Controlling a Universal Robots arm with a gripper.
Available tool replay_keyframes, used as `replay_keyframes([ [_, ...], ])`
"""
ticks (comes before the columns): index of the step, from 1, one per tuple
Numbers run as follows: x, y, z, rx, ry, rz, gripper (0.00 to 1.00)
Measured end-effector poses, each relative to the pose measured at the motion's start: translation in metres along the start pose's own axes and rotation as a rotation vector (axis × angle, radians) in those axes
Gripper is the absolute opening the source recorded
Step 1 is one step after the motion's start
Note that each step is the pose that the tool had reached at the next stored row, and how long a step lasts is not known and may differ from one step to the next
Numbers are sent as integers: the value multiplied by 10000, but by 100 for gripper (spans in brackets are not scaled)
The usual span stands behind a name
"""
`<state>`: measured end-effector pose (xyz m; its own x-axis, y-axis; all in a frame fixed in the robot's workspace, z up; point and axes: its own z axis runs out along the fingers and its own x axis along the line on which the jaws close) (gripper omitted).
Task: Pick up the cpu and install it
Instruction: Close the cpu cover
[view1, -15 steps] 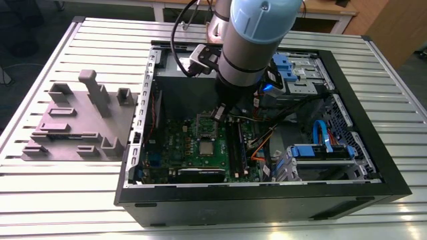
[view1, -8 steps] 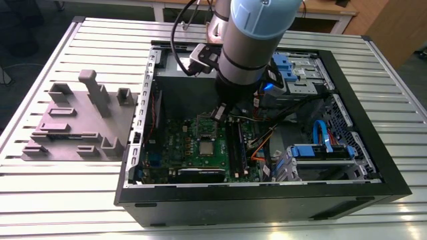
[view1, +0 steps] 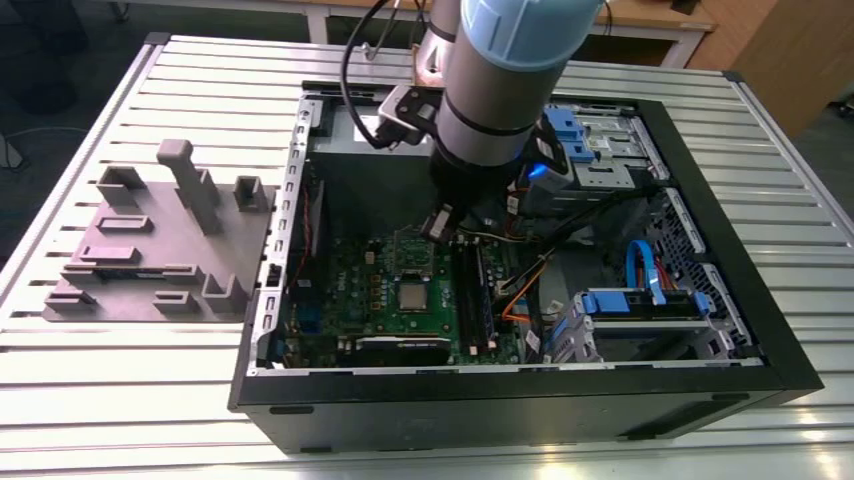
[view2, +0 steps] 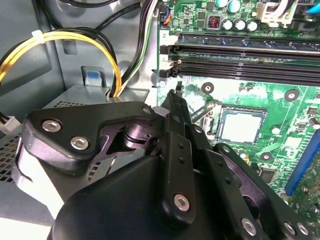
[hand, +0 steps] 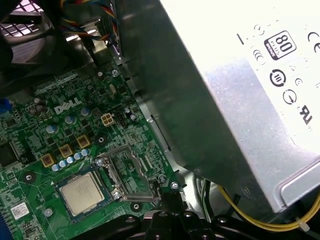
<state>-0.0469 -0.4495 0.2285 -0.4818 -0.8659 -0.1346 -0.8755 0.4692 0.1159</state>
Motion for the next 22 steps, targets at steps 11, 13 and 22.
replay_keyframes([
  [11,11,38,-46,6,13,-13,11],
  [13,14,45,-52,7,19,-23,11],
  [22,21,69,-83,20,70,-95,11],
])
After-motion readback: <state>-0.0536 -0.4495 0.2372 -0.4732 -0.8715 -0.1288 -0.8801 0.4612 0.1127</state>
